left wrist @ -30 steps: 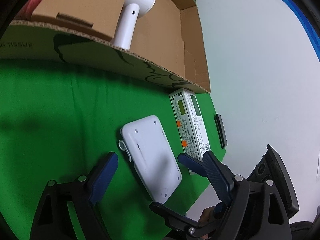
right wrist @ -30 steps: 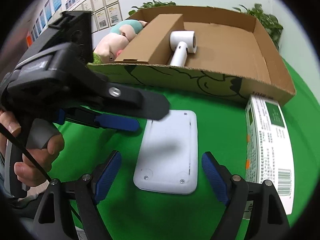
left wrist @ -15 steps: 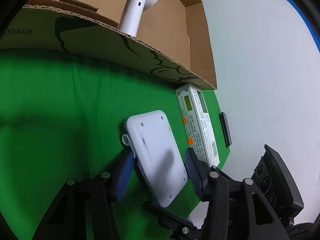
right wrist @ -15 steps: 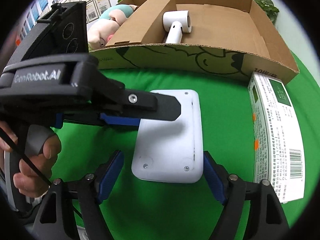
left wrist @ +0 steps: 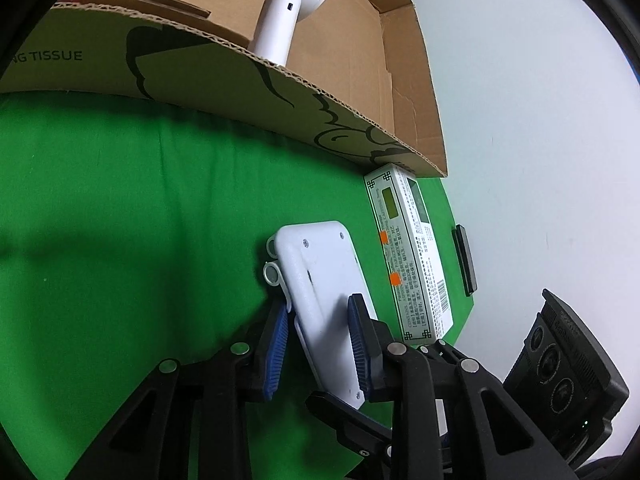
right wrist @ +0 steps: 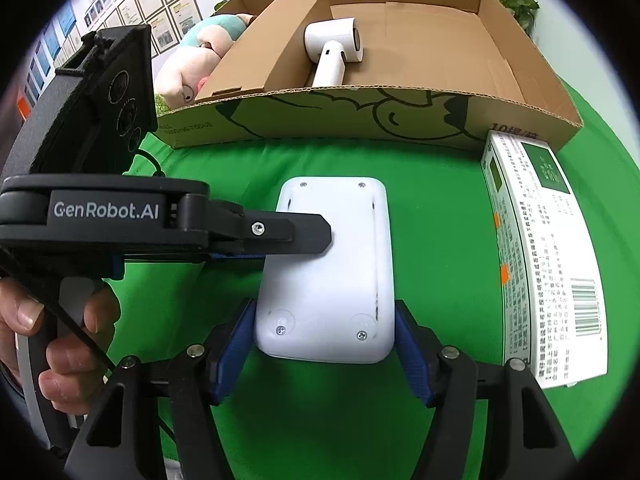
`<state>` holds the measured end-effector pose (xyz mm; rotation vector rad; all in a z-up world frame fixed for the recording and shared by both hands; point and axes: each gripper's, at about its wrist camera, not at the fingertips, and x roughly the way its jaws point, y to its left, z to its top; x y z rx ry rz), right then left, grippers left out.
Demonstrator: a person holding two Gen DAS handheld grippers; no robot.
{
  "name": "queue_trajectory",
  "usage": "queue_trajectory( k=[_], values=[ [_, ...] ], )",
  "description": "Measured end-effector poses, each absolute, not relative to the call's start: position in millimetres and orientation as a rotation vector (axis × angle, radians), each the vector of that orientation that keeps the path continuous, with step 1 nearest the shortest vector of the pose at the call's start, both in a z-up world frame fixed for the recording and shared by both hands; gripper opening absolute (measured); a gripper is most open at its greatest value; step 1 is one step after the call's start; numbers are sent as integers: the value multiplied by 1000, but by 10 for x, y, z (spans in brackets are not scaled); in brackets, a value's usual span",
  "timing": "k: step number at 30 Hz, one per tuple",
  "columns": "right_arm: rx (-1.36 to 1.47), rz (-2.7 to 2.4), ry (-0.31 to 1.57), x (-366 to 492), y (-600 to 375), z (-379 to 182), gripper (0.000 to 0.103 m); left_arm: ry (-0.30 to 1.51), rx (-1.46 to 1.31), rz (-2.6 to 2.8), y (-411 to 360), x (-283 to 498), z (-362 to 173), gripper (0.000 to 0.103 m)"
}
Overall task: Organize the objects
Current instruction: 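Lift the white case with both grippers and carry it over the tray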
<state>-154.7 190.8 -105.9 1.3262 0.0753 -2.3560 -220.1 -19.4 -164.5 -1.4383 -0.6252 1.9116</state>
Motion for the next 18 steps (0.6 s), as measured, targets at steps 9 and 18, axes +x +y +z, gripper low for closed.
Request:
queue_trajectory(
  k=[9, 18],
  values=[
    [1226, -2401, 18, -1373, 1972, -828, 65, -529, -1302, 1995, -101, -2049, -1172, 25],
    [983, -2499, 22, -1470, 1910, -169, 65, -391, -1079, 2109, -66, -1991, -238, 25]
  ],
)
